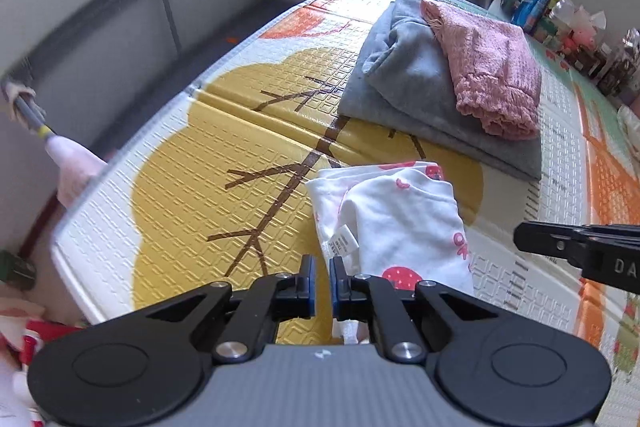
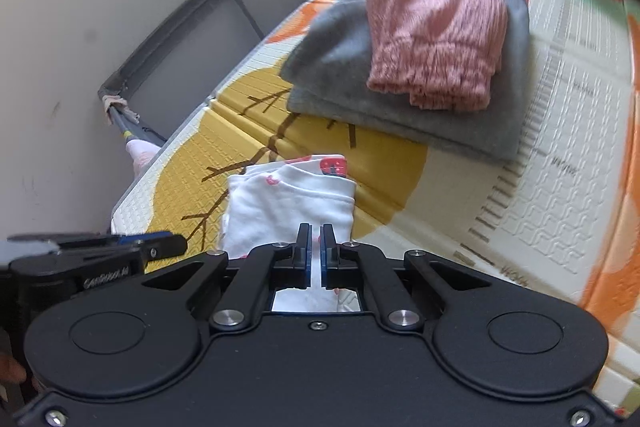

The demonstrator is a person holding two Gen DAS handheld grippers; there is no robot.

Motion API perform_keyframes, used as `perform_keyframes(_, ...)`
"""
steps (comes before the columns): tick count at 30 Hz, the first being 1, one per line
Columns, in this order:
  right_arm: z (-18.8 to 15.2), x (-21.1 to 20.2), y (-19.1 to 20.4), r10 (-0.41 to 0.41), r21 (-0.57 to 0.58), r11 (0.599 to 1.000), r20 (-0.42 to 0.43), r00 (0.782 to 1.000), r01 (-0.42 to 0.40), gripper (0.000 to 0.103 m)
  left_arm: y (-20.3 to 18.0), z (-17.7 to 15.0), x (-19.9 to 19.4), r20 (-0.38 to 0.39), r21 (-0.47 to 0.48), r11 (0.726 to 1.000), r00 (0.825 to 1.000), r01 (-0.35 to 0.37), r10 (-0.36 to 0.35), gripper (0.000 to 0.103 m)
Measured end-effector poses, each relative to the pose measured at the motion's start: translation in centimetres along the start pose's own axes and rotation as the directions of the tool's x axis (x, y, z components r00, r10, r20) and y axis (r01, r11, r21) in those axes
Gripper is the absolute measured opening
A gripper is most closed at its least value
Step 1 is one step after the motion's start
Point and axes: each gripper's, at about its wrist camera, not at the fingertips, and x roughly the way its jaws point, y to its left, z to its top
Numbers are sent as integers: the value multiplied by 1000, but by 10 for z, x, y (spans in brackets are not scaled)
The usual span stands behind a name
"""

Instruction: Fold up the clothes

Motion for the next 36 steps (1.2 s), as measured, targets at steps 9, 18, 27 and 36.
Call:
perform_keyframes(9, -31, -16, 8, -70, -88, 994, -84, 994, 63, 4, -18, -25, -9, -52, 30, 998, 997, -49, 51, 10)
perform_keyframes(18, -62, -14, 9, -113, -128, 987, -162, 980, 93, 8, -33, -50, -6, -106, 42, 996, 991, -72, 77, 16)
perform_keyframes(27, -85, 0, 6, -126, -155, 984, -247, 961, 89, 15, -42, -68, -2, -140, 40, 994, 985, -98, 102, 40)
perform_keyframes(36, -91, 0, 8, -126, -164, 983, -268, 955, 84, 29, -45, -73, -2, -169, 17, 993, 979, -114, 115, 64)
